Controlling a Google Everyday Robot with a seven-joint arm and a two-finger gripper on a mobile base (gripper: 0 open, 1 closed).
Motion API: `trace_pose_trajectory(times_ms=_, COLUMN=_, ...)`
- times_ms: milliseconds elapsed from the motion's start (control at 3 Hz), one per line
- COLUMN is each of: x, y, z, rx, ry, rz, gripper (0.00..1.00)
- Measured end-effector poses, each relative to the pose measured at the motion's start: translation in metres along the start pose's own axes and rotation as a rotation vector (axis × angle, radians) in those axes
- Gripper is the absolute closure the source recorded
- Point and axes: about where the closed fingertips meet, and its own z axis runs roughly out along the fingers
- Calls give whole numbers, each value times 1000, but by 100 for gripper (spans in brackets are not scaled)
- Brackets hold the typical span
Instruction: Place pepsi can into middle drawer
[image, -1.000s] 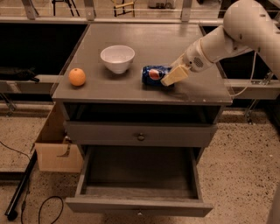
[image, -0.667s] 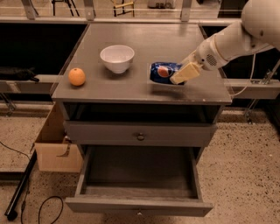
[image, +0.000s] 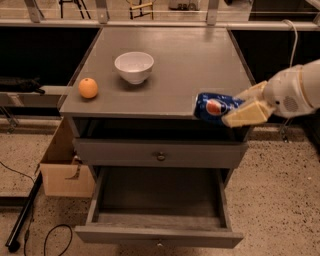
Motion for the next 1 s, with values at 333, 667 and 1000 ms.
trace_pose_trajectory(times_ms=333, x=42, y=41, z=-19, rx=-9, ry=5, rz=40, gripper=100)
trace_pose_trajectory(times_ms=667, x=42, y=41, z=-19, rx=-9, ry=5, rz=41, gripper=100)
trace_pose_trajectory(times_ms=1000, x=73, y=57, z=0, rx=-33, ry=-6, rz=100, gripper=100)
